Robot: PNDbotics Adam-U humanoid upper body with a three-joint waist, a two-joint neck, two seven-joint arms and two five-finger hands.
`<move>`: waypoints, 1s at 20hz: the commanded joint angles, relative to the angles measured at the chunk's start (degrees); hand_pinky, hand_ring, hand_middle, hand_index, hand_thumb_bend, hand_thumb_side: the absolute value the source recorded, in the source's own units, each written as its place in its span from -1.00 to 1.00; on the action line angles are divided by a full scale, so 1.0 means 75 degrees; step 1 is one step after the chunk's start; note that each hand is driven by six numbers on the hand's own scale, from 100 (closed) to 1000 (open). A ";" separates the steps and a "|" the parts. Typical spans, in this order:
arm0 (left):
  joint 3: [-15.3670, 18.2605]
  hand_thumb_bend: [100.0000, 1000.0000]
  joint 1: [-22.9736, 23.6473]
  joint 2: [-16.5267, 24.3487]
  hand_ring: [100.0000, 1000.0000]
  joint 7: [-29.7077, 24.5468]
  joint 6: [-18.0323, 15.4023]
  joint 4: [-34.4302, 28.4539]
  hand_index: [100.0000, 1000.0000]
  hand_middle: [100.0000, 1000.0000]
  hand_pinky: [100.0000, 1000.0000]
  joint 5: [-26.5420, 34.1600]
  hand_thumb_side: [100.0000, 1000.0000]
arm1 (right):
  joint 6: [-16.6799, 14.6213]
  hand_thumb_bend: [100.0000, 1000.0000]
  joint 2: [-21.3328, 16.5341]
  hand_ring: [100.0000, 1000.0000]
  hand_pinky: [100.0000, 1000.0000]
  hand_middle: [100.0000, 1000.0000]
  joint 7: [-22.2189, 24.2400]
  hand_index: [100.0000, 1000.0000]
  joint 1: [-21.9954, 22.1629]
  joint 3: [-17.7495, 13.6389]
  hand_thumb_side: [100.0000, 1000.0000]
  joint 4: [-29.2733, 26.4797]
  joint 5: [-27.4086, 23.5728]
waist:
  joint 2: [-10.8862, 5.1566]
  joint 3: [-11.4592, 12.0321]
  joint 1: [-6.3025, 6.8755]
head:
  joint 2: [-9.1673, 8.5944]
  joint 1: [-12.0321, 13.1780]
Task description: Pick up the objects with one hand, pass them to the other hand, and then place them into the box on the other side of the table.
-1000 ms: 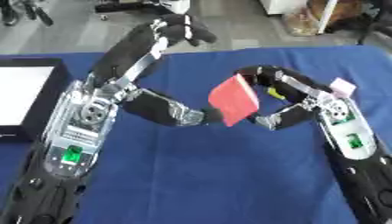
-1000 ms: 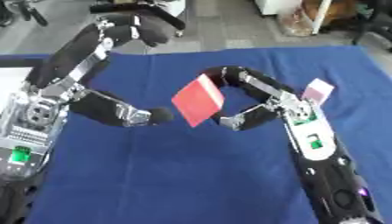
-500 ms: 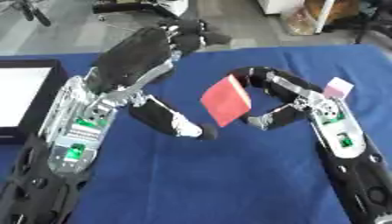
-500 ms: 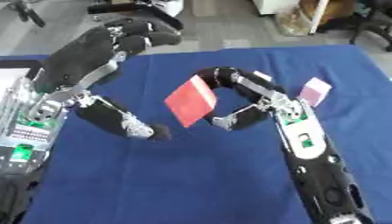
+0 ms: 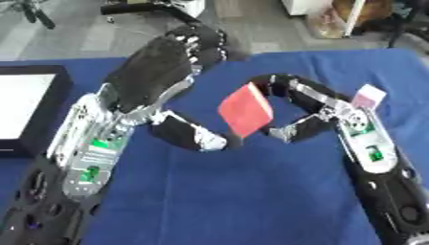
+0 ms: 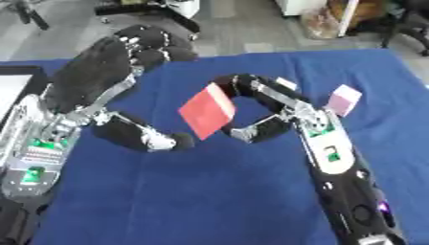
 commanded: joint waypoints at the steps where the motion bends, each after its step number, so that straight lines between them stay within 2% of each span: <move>1: 0.0584 -0.32 0.0255 0.0131 0.33 0.0390 0.0336 -0.0143 0.55 0.41 0.72 0.0064 -0.28 | -0.0427 -1.00 -0.0125 0.50 0.53 0.45 0.0344 -0.47 -0.0134 -0.0126 -1.00 -0.0161 0.0008 | -0.0173 0.0041 0.0048 | -0.0018 -0.0111; 3: 0.0977 -0.39 0.0623 0.0202 0.33 0.0633 0.0579 -0.0143 0.55 0.41 0.73 -0.0045 -0.32 | -0.0408 -1.00 -0.0157 0.50 0.53 0.45 0.0280 -0.47 -0.0154 -0.0184 -1.00 -0.0227 0.0001 | -0.0149 0.0068 0.0048 | -0.0018 -0.0175; 5: 0.1386 -0.34 0.1026 0.0237 0.34 0.0885 0.0830 0.0008 0.58 0.42 0.73 -0.0260 -0.33 | -0.0386 -1.00 -0.0168 0.50 0.53 0.45 0.0228 -0.47 -0.0189 -0.0224 -1.00 -0.0293 -0.0003 | -0.0121 0.0054 0.0052 | -0.0018 -0.0196; 6: 0.1592 -0.13 0.1232 0.0278 0.37 0.0940 0.0958 0.0143 0.62 0.44 0.73 -0.0381 -0.22 | -0.0377 -1.00 -0.0162 0.50 0.53 0.45 0.0209 -0.47 -0.0209 -0.0232 -1.00 -0.0327 -0.0006 | -0.0108 0.0025 0.0056 | -0.0018 -0.0185; 8: 0.1728 0.03 0.1647 0.0329 0.39 0.0813 0.1200 0.0472 0.64 0.44 0.73 -0.0637 -0.14 | -0.0364 -1.00 -0.0121 0.50 0.53 0.45 0.0185 -0.47 -0.0240 -0.0230 -1.00 -0.0401 -0.0025 | -0.0104 -0.0055 0.0055 | -0.0018 -0.0127; 11: 0.1395 0.20 0.1822 0.0222 0.40 0.0489 0.1252 0.0748 0.67 0.45 0.74 -0.1014 -0.08 | -0.0363 -1.00 -0.0055 0.50 0.53 0.46 0.0161 -0.46 -0.0268 -0.0216 -1.00 -0.0538 -0.0092 | -0.0113 -0.0115 0.0028 | -0.0018 -0.0086; 14: 0.0867 0.29 0.1626 0.0035 0.43 0.0467 0.1040 0.0895 0.69 0.46 0.75 -0.1502 -0.08 | -0.0351 -1.00 0.0043 0.50 0.54 0.46 0.0170 -0.46 -0.0309 -0.0164 -1.00 -0.0680 -0.0184 | -0.0125 -0.0158 -0.0004 | -0.0018 -0.0051; 17: 0.0288 0.29 0.1354 -0.0182 0.43 0.0769 0.0839 0.1176 0.70 0.47 0.75 -0.1788 -0.07 | -0.0318 -1.00 0.0194 0.50 0.54 0.46 0.0224 -0.46 -0.0345 -0.0080 -1.00 -0.0832 -0.0309 | -0.0136 -0.0186 -0.0020 | -0.0018 -0.0043; 20: -0.0071 0.27 0.1084 -0.0363 0.43 0.1061 0.0719 0.1482 0.70 0.47 0.76 -0.1703 -0.08 | -0.0266 -1.00 0.0339 0.50 0.53 0.46 0.0310 -0.46 -0.0354 -0.0001 -1.00 -0.0928 -0.0398 | -0.0141 -0.0200 -0.0026 | -0.0018 -0.0044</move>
